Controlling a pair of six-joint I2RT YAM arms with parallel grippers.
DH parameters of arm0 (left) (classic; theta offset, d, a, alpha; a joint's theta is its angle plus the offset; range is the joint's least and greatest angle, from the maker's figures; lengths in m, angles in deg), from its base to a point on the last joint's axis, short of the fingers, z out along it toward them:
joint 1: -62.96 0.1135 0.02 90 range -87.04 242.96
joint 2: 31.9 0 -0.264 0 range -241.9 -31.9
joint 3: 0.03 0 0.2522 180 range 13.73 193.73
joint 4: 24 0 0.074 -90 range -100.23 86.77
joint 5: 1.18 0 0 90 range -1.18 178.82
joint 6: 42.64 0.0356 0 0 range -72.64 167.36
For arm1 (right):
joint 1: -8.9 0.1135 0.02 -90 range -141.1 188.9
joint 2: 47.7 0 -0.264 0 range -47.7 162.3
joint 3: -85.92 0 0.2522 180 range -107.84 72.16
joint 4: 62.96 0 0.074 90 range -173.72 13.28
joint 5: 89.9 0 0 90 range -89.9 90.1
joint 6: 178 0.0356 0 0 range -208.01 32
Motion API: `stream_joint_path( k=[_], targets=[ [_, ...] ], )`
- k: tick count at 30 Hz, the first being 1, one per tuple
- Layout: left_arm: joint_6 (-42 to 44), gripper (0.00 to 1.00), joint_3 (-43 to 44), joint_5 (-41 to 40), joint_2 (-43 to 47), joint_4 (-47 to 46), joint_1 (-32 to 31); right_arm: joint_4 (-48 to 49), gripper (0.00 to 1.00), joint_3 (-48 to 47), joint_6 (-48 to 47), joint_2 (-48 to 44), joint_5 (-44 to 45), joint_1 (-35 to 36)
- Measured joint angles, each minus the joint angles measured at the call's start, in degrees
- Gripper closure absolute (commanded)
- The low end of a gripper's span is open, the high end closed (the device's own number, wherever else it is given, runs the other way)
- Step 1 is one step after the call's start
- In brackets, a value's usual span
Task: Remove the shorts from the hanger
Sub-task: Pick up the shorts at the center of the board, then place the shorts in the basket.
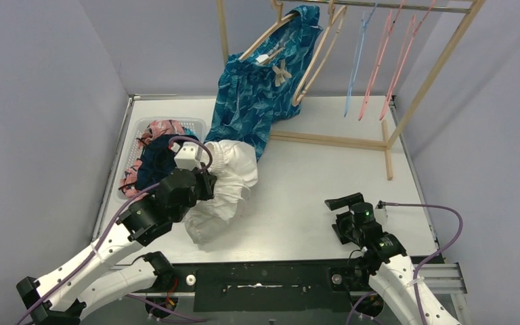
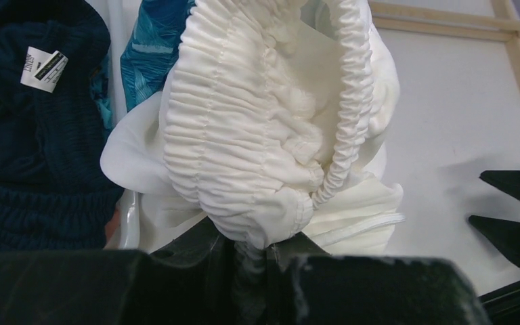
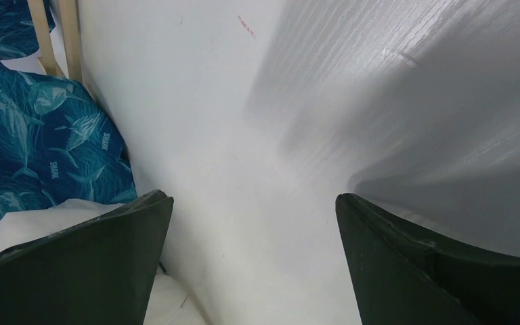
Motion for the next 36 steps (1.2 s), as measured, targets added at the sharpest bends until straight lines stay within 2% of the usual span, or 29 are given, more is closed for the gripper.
stream_joint_path(
  k=[5, 10, 17, 22, 30, 33, 36],
  targets=[
    [-1.25, 1.00, -0.02, 1.36, 2.32, -0.74, -0.02, 0.17, 0.04, 0.15, -0.33, 0.24, 0.04, 0.00],
    [-3.96, 1.00, -0.68, 0.52, 9.64, 0.76, -0.02, 0.90, 0.04, 0.52, -0.37, 1.03, 0.02, 0.00],
    [-10.29, 1.00, -1.51, -9.29, 18.03, 11.41, 0.00, 4.68, 0.04, 1.31, 0.04, 3.85, -0.87, 0.00],
    [-10.69, 1.00, 3.93, -15.28, 17.94, 18.53, 0.00, 7.26, 0.04, 1.09, -0.11, 6.71, -1.51, 0.00],
    [-8.39, 1.00, 11.08, -21.64, 16.46, 21.94, 0.09, 9.73, 0.01, 0.90, -1.27, 8.83, -3.02, 0.00],
    [-3.54, 1.00, 14.53, -22.69, 12.87, 20.85, 0.24, 9.97, 0.01, 0.90, -2.67, 8.74, -3.32, 0.00],
    [3.41, 1.00, 21.79, -23.15, 5.68, 19.78, 0.33, 9.73, 0.01, 0.90, -3.87, 8.04, -3.32, 0.00]
  ],
)
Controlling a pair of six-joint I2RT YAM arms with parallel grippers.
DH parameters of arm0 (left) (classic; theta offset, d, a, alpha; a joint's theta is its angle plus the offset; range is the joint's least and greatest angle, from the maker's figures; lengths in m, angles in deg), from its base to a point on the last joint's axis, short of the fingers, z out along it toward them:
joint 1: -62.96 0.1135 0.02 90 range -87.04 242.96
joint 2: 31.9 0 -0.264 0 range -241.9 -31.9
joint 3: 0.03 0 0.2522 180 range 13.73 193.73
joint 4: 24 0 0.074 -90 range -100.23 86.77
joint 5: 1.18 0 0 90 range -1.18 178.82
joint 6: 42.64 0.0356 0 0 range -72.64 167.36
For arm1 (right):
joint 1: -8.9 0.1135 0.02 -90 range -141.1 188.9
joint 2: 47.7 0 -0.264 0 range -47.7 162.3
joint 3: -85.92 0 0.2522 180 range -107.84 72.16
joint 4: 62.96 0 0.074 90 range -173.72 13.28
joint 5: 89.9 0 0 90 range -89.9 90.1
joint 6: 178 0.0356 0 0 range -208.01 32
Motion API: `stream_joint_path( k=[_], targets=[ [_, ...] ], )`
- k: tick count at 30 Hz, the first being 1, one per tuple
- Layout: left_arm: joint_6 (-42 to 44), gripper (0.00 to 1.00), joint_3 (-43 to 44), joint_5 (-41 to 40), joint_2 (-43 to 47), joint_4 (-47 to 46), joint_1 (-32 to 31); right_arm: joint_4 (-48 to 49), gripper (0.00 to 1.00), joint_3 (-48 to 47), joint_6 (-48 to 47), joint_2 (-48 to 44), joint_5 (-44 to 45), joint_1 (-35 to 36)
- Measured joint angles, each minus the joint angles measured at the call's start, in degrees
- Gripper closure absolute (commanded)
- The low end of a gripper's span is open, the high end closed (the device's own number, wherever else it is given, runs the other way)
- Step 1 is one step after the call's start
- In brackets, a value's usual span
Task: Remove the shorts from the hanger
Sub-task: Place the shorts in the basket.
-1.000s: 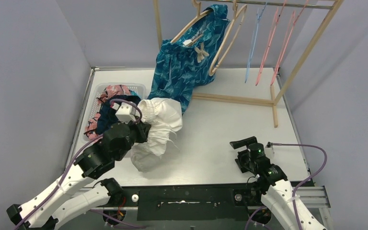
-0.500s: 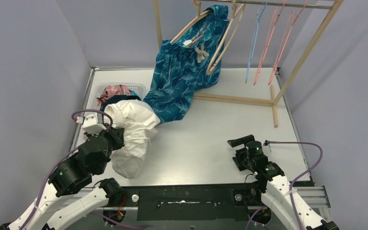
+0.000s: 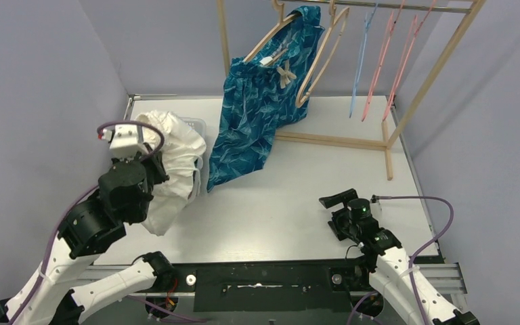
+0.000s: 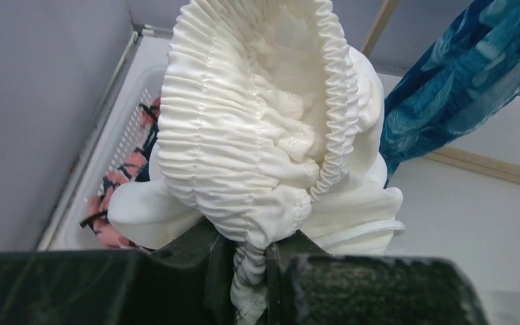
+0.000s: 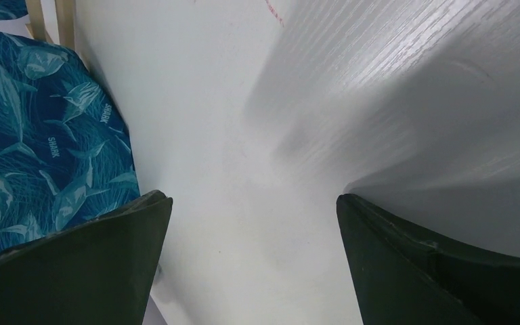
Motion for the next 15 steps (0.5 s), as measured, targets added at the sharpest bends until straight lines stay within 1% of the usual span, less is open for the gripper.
stream_joint_path(
  k=[3, 4, 5, 7, 9, 12, 15],
  targets=[
    [6.60, 1.00, 8.44, -1.22, -8.20, -1.86, 0.00, -0.96, 0.01, 0.00, -0.57, -1.79, 0.48, 0.00],
    [10.64, 1.00, 11.30, -1.79, -11.61, -4.79, 0.04, -1.18, 0.01, 0.00, -0.79, -2.56, 0.72, 0.00],
    [11.61, 1.00, 11.78, -1.90, -12.26, -5.55, 0.04, -1.25, 0.01, 0.00, -0.92, -3.15, 0.92, 0.00],
    [17.14, 1.00, 13.05, -1.84, -15.65, -9.11, 0.81, -1.33, 0.01, 0.00, -1.22, -4.76, 1.51, 0.00],
    [21.07, 1.00, 14.23, -0.07, -18.45, -11.26, 3.21, -1.42, 0.01, 0.00, -1.29, -6.03, 1.97, 0.00],
    [24.26, 1.00, 17.35, 7.19, -23.06, -12.90, 12.33, -2.23, 0.01, 0.00, -1.29, -7.39, 2.60, 0.00],
    [25.07, 1.00, 19.10, 19.74, -27.56, -15.10, 27.52, -3.50, 0.01, 0.00, -1.29, -8.13, 2.95, 0.00]
  ],
)
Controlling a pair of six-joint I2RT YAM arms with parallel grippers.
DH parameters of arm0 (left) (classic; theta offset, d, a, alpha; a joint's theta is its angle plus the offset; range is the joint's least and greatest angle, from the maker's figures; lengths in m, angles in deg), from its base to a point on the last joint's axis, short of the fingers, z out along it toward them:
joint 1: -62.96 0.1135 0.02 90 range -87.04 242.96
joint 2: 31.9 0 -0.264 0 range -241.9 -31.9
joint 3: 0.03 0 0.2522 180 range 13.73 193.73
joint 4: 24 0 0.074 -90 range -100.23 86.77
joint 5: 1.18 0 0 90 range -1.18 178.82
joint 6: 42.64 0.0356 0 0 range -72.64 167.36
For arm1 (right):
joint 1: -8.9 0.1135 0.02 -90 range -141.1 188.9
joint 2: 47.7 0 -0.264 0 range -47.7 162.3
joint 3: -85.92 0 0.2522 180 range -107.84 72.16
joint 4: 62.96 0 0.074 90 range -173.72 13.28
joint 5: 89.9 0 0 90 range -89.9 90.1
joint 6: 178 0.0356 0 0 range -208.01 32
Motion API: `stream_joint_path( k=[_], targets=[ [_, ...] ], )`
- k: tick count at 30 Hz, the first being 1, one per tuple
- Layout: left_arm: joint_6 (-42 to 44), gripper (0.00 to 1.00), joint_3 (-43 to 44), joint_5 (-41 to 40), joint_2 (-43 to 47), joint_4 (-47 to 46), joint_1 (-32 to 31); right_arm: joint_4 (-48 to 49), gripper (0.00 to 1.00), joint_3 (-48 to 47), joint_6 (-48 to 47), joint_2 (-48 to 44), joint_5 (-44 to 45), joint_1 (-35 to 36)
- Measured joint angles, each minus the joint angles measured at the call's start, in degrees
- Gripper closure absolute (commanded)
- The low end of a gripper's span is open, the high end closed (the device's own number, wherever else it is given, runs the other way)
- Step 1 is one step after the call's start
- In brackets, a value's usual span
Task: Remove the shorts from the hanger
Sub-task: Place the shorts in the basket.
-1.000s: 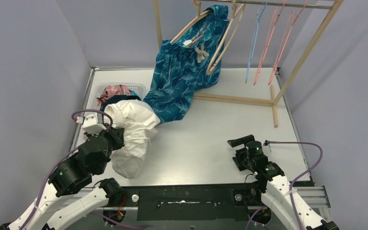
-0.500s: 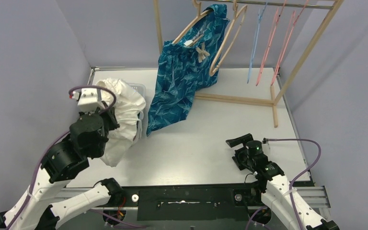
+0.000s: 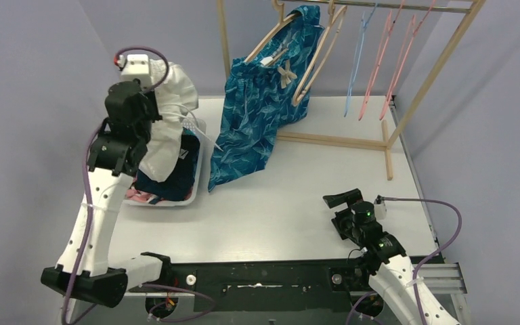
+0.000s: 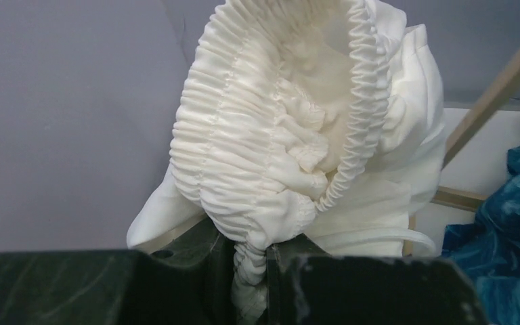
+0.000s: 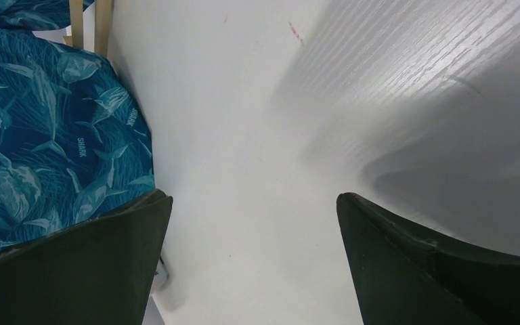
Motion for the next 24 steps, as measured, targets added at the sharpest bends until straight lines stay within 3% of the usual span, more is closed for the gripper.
stream_joint_path(
  k=[5, 8, 12, 14, 17, 24],
  targets=[
    [-3.13, 1.00, -3.10, 21.11, -4.55, -3.63, 20.83, -1.62, 0.01, 0.02, 0.00, -0.48, 0.35, 0.02],
    [-6.36, 1.00, -11.80, 29.14, -5.40, -7.56, 26.58, -2.36, 0.01, 0.04, 0.07, -0.63, 0.44, 0.00],
    [-10.80, 1.00, -27.85, 34.60, -10.67, -11.67, 27.36, -2.54, 0.01, 0.79, 0.44, -0.72, 0.44, 0.00],
    [-12.46, 1.00, -31.87, 37.57, -15.72, -12.15, 27.52, -2.97, 0.01, 1.07, 0.48, -0.72, 0.44, 0.00],
    [-14.29, 1.00, -31.85, 42.07, -20.41, -13.00, 28.17, -3.17, 0.01, 1.07, 0.46, -0.68, 0.66, 0.00],
    [-15.15, 1.00, -25.75, 45.92, -17.51, -8.63, 28.57, -3.54, 0.01, 1.07, 0.46, -0.33, 1.07, 0.00]
  ],
)
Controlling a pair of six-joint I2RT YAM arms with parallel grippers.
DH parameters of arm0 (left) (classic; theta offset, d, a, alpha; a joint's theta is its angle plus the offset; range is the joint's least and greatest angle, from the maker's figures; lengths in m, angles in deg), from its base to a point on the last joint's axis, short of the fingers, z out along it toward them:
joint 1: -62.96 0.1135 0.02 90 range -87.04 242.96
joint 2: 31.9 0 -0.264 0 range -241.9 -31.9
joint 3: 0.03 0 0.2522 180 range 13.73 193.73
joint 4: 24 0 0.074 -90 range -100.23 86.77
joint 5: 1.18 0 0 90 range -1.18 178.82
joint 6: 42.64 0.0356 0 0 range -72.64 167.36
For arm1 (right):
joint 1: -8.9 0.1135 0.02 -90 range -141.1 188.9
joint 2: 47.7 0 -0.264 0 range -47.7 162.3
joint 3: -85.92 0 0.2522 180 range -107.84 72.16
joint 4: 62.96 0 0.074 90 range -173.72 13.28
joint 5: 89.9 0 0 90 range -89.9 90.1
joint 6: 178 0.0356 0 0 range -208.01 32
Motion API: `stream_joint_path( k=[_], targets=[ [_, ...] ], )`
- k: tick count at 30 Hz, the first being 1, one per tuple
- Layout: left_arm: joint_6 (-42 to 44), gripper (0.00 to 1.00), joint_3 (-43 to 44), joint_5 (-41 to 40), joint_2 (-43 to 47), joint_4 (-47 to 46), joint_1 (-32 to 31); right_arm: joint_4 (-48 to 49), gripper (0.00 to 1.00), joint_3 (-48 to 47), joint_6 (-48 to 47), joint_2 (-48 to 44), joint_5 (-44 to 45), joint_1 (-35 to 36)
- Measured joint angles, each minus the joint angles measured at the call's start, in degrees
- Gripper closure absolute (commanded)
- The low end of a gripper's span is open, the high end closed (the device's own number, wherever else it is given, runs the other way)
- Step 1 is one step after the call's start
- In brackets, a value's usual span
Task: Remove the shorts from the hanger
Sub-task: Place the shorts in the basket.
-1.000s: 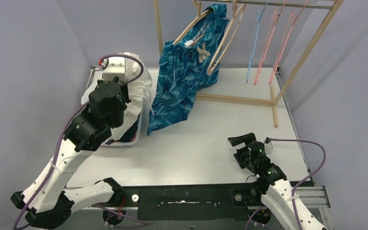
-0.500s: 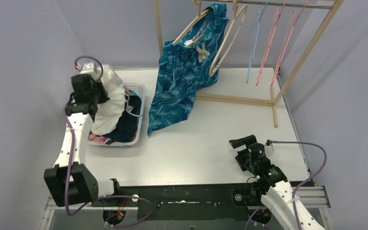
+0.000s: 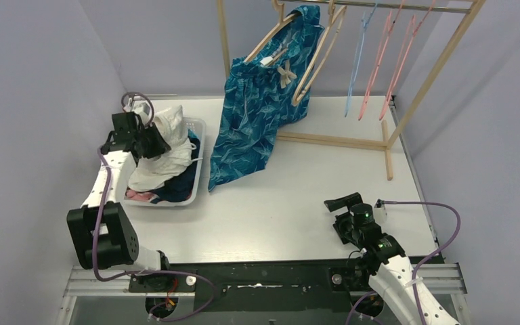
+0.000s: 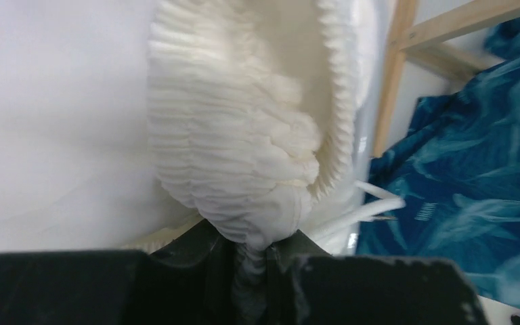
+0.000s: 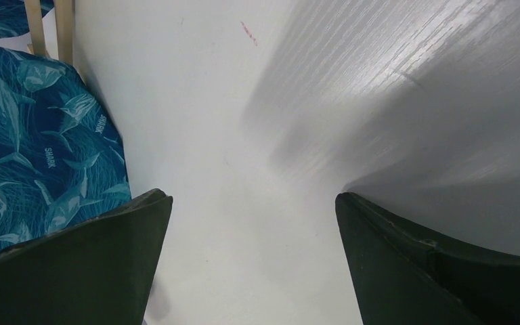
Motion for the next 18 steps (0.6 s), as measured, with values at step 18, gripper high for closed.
stream_joint_path(
  k=[18],
  targets=[
    [0.70, 1.00, 25.55, 0.28, 21.11, 10.84, -0.92, 3.39, 0.01, 0.24, 0.98, 2.73, -0.13, 0.00]
  ],
)
